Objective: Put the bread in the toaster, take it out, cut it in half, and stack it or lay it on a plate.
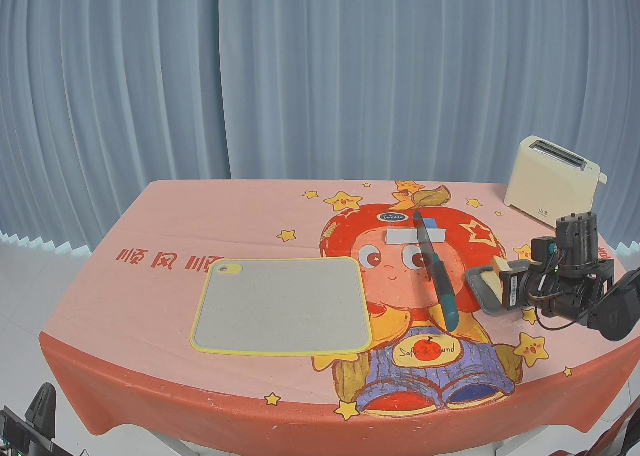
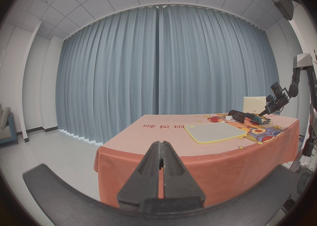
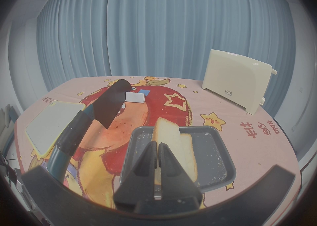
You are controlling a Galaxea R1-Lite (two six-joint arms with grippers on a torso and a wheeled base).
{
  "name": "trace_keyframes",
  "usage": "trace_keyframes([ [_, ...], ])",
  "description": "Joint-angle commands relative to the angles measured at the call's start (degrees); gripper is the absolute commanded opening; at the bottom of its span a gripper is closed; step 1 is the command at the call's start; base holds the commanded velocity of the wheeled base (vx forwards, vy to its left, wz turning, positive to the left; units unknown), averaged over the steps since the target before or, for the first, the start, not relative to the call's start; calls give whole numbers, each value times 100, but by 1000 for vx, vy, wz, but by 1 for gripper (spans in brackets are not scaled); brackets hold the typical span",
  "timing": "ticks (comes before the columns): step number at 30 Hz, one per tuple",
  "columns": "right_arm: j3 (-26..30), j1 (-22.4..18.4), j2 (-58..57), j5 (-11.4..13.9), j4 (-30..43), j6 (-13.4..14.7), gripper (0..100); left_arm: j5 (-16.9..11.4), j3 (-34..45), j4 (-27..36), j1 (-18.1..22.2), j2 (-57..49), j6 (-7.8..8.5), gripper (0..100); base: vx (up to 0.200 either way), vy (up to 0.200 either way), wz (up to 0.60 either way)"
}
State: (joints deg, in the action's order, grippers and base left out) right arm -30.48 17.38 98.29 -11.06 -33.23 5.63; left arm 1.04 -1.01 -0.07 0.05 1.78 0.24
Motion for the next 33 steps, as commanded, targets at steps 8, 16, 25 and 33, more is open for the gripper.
trace_keyframes([
  [8,33,-7,111,-11,-17,-36,0,2,101,-1,4,-2,2,0,0,0,0],
  [16,24,2,111,-19,-25,-36,0,2,101,-1,4,-2,2,0,0,0,0],
  [25,33,28,120,-125,-25,-27,0,11,101,-1,4,7,2,0,0,0,0],
  [33,51,55,129,-134,-25,-18,0,2,101,-1,4,-2,2,0,0,0,0],
])
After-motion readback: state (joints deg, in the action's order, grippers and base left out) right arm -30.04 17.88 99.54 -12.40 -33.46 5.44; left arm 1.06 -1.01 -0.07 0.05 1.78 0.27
